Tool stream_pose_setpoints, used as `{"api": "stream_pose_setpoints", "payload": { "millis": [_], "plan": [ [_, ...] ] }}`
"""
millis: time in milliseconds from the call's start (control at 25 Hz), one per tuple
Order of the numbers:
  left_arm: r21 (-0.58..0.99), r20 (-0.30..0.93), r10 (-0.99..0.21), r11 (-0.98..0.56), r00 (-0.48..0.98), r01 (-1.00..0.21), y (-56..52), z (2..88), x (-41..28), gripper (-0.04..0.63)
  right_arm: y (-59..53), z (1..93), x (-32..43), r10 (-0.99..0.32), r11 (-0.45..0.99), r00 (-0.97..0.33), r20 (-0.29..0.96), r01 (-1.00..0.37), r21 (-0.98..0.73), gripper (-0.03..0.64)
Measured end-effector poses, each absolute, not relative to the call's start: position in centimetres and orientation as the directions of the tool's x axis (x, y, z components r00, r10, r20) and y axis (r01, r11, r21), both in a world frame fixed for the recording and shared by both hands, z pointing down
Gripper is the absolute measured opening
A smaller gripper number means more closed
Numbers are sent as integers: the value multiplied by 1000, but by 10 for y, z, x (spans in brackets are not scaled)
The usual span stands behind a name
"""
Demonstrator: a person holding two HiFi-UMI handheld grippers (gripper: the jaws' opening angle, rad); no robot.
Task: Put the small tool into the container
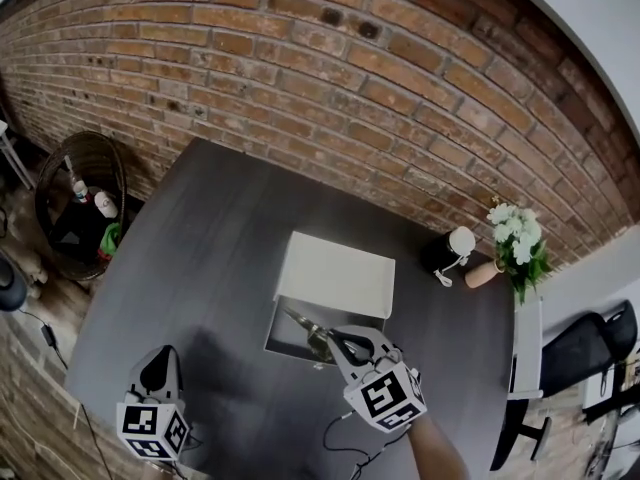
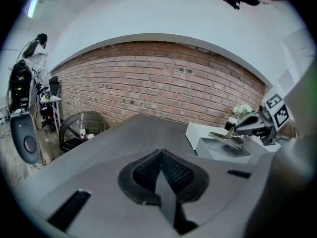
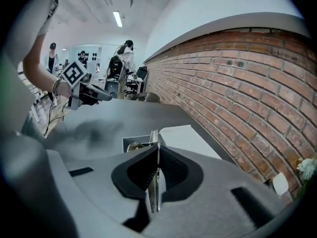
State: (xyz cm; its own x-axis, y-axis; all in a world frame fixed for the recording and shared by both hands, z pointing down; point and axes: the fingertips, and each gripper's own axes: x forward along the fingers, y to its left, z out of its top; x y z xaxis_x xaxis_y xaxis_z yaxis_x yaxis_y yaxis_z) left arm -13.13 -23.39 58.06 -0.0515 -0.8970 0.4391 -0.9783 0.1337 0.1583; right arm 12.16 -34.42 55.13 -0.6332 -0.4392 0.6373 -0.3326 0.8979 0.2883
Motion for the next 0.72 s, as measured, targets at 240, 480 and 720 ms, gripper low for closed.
{"api": "stream_pose_setpoints", "payload": {
  "millis": [240,480,720],
  "plan": [
    [146,453,-891,119,-41,-982,-242,587,-128,5,-349,575,122,-445,895,-586,677,-268,357,9],
    [149,466,-884,113,-31,-982,-251,595,-126,5,-356,589,122,-447,892,-538,714,-215,397,9],
    [145,469,-883,107,-27,-984,-260,596,-124,5,-369,596,123,-466,881,-518,717,-193,432,9]
  ]
}}
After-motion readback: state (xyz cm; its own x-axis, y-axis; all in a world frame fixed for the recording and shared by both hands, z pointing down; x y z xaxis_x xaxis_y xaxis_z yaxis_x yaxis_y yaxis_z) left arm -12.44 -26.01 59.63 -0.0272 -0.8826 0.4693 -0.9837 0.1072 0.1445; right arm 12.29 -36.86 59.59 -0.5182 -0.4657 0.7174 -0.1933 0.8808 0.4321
